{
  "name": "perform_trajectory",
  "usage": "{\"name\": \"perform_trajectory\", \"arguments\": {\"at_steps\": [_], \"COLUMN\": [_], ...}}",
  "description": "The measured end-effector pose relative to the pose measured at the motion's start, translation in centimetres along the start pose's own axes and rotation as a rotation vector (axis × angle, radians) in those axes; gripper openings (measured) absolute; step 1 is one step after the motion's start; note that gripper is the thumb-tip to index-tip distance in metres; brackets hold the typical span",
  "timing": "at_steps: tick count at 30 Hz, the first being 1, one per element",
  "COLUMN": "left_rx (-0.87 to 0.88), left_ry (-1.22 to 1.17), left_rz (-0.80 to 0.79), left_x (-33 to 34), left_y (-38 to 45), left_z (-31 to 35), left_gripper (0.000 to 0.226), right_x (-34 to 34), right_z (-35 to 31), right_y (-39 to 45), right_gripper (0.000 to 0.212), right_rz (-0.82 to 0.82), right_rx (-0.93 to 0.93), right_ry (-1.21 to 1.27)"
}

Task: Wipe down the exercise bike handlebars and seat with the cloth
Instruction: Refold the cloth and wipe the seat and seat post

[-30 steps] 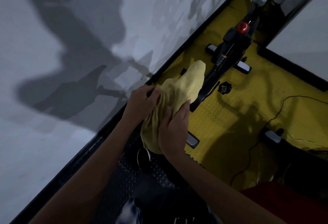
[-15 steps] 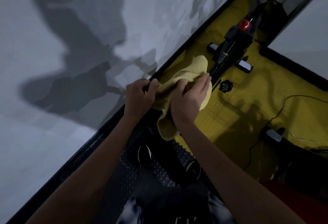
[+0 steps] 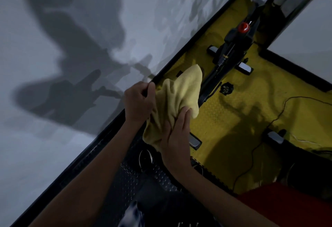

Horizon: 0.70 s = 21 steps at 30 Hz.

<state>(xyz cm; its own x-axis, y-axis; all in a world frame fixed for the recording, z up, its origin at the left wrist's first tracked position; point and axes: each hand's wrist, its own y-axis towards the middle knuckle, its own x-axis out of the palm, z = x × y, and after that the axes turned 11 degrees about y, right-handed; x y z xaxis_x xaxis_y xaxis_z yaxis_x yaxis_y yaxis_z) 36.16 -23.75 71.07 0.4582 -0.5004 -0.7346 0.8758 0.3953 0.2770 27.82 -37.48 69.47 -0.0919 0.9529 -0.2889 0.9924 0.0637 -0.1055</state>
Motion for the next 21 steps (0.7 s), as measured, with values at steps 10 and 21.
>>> {"name": "perform_trajectory", "arguments": {"at_steps": [10, 21], "left_rx": [0.114, -0.099], "left_ry": [0.172, -0.023], "left_rz": [-0.1, -0.062], "left_x": [0.9, 0.6], "left_y": [0.7, 0.4], "left_z": [-0.4, -0.5], "left_gripper": [0.029, 0.044], "right_x": [-1.0, 0.2], "right_z": [-2.1, -0.9], "right_y": [11.2, 2.3], "right_gripper": [0.082, 0.072], "right_rz": [0.181, 0.107], "right_rx": [0.132, -0.007], "right_ry": [0.197, -0.014]}}
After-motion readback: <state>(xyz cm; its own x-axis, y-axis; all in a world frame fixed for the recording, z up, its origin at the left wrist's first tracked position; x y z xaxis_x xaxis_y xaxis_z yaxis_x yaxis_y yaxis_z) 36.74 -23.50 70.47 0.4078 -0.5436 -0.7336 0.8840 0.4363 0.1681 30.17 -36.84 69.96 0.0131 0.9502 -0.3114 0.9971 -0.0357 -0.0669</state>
